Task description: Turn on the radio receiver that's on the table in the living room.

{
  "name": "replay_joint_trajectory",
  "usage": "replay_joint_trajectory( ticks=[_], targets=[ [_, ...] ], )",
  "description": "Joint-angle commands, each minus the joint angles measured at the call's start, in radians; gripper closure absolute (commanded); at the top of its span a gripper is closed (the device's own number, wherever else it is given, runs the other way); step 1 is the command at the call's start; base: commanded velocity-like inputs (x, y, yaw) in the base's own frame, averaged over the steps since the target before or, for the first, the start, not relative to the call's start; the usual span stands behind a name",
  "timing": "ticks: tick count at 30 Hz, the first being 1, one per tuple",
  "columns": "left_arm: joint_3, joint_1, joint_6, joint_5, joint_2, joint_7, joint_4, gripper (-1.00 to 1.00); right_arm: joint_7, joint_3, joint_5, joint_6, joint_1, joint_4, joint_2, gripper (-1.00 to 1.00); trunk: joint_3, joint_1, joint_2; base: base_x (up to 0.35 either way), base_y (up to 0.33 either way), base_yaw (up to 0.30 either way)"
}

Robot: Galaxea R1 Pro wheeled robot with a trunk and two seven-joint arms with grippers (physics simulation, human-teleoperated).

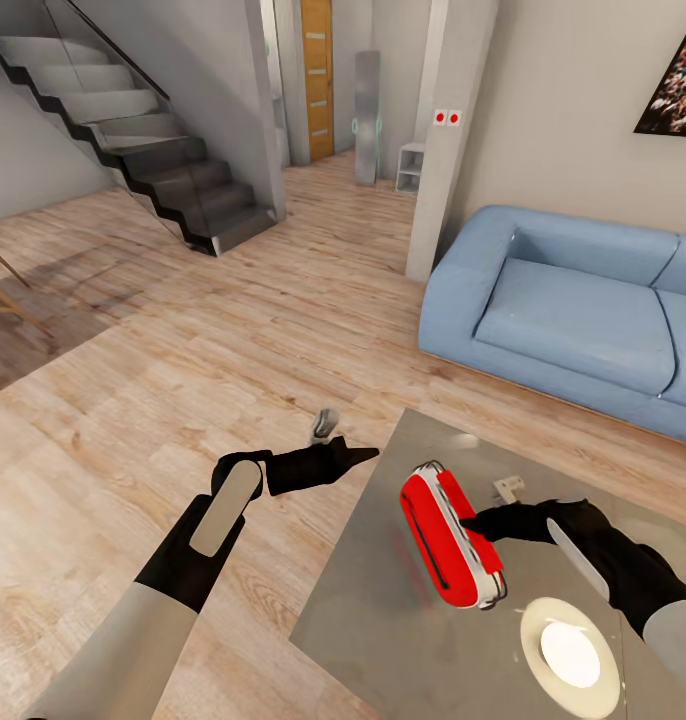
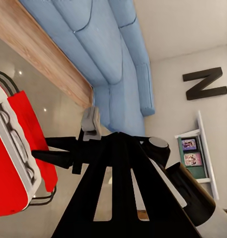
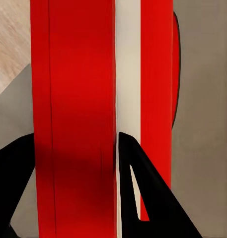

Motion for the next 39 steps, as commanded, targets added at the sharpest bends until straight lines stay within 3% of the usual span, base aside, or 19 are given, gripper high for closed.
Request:
replay_joint_trajectory(
  ticks=[1, 12, 21, 37, 38, 39],
  targets=[
    [0.0, 0.0, 0.001, 0.0, 0.0, 0.0, 0.0, 1.0, 0.0, 0.0, 0.007, 0.001, -0.001, 0.0, 0.0, 1.0, 0.0, 0.0, 0.0, 0.0, 0.0, 0.0],
    [-0.002, 0.0, -0.001, -0.003, 0.007, -0.002, -0.001, 1.0, 0.003, -0.014, 0.02, -0.011, -0.001, -0.029, -0.002, 1.0, 0.0, 0.0, 0.0, 0.0, 0.0, 0.0],
    [-0.003, 0.001, -0.001, -0.004, 0.017, -0.003, 0.001, 1.0, -0.021, -0.023, 0.022, -0.044, -0.001, -0.077, -0.025, 1.0, 0.0, 0.0, 0.0, 0.0, 0.0, 0.0],
    [-0.003, 0.0, -0.001, -0.004, 0.017, -0.003, 0.0, 1.0, -0.095, -0.021, 0.007, -0.044, -0.001, -0.065, -0.011, 1.0, 0.0, 0.0, 0.0, 0.0, 0.0, 0.0],
    [-0.002, 0.0, -0.001, -0.004, 0.017, -0.003, 0.0, 1.0, -0.134, -0.02, -0.021, -0.044, -0.001, -0.044, -0.008, 1.0, 0.0, 0.0, 0.0, 0.0, 0.0, 0.0],
    [-0.002, 0.001, -0.001, -0.004, 0.017, -0.003, 0.0, 1.0, -0.137, -0.019, -0.021, -0.044, -0.001, -0.029, -0.003, 1.0, 0.0, 0.0, 0.0, 0.0, 0.0, 0.0]
  ],
)
